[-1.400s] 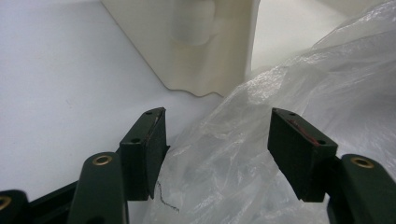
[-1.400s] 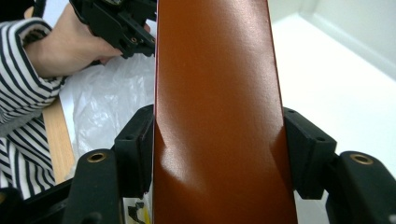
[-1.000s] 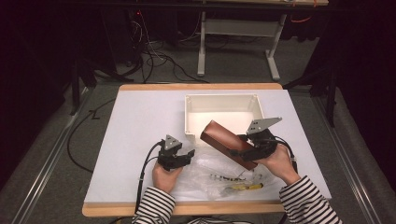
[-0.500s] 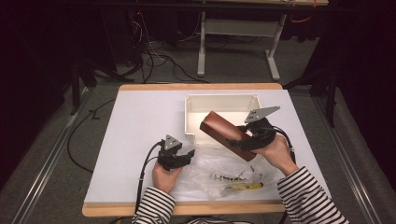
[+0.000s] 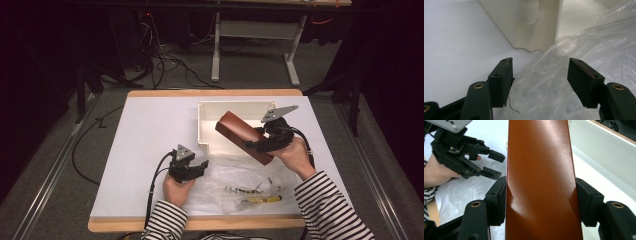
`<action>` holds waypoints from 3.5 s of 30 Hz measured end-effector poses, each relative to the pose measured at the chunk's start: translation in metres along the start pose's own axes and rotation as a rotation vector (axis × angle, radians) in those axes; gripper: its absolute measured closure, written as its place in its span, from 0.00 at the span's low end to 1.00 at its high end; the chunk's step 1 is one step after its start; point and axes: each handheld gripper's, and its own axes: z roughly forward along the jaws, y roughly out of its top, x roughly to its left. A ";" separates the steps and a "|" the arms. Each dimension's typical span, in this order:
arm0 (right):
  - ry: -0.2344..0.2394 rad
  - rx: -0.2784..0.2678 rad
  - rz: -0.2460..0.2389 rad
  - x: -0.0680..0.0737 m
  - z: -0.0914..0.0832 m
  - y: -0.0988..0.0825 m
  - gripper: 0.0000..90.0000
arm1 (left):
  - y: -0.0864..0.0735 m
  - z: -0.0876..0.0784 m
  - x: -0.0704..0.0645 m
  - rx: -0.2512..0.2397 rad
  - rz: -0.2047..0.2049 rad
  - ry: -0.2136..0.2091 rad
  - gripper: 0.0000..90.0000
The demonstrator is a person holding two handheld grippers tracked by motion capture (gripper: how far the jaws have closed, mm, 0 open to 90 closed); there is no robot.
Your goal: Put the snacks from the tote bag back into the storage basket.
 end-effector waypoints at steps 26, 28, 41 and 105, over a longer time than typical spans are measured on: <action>-0.069 0.047 0.027 -0.024 0.026 0.012 0.41 | 0.000 0.000 0.000 -0.003 -0.006 -0.005 0.42; -0.075 0.052 0.028 -0.025 0.028 0.013 0.41 | 0.000 0.000 0.000 -0.004 -0.003 -0.004 0.42; -0.092 0.081 0.040 -0.032 0.047 0.022 0.41 | 0.000 0.000 0.000 -0.006 -0.005 -0.006 0.42; -0.140 0.226 0.121 -0.058 0.115 0.014 0.41 | -0.001 -0.001 0.001 -0.011 -0.008 -0.011 0.42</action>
